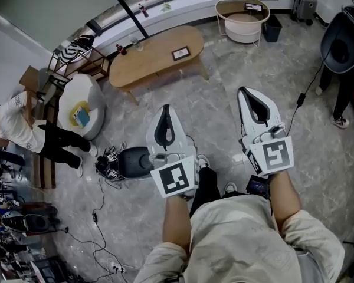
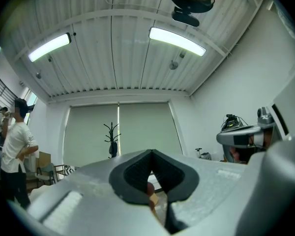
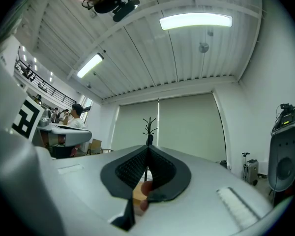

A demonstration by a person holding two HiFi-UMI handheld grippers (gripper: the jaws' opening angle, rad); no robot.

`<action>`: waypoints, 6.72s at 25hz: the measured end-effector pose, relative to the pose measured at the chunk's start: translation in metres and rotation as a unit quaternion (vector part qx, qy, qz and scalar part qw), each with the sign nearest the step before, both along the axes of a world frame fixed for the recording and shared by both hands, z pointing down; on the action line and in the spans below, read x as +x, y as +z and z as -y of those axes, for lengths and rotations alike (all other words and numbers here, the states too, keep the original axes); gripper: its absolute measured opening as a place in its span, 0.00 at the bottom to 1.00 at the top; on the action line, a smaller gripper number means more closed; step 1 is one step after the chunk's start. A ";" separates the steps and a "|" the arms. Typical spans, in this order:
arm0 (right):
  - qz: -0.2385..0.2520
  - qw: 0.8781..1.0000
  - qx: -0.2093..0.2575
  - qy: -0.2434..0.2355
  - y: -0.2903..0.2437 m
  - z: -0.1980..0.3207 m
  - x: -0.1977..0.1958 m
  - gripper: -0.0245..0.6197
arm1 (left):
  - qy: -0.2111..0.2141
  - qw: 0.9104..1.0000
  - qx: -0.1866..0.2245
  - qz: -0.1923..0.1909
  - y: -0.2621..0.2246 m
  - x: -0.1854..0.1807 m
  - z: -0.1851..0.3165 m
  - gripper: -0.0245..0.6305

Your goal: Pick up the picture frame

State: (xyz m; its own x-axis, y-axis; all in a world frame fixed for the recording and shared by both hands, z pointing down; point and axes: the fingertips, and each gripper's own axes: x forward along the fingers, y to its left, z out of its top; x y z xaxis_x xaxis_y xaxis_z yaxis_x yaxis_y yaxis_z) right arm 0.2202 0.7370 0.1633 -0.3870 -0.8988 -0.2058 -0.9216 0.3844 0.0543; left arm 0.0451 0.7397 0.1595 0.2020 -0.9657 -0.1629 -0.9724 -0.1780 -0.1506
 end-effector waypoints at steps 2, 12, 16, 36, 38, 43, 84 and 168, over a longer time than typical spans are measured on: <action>-0.003 1.000 0.003 0.001 0.001 0.007 -0.002 0.04 | 0.002 1.000 0.001 -0.003 0.003 -0.002 0.008 0.04; -0.027 1.000 -0.002 -0.007 0.001 0.076 -0.042 0.04 | -0.001 1.000 -0.004 -0.021 0.007 -0.038 0.075 0.04; -0.030 1.000 -0.006 -0.007 0.004 0.111 -0.063 0.04 | -0.001 1.000 -0.007 -0.026 0.009 -0.059 0.110 0.04; -0.030 0.999 -0.038 0.000 0.015 0.285 -0.170 0.04 | 0.021 0.998 -0.042 -0.036 0.028 -0.157 0.287 0.04; -0.032 0.998 -0.045 0.001 0.021 0.300 -0.179 0.04 | 0.024 0.998 -0.047 -0.036 0.031 -0.163 0.301 0.04; -0.039 0.998 -0.046 0.002 0.024 0.320 -0.200 0.04 | 0.033 0.997 -0.054 -0.045 0.041 -0.178 0.326 0.04; -0.034 0.999 -0.033 -0.010 0.027 0.562 -0.104 0.04 | 0.013 0.999 -0.030 0.002 0.015 -0.080 0.560 0.04; -0.065 0.997 -0.035 -0.026 0.030 1.000 -0.169 0.04 | -0.027 0.999 -0.032 -0.011 0.032 -0.165 0.979 0.04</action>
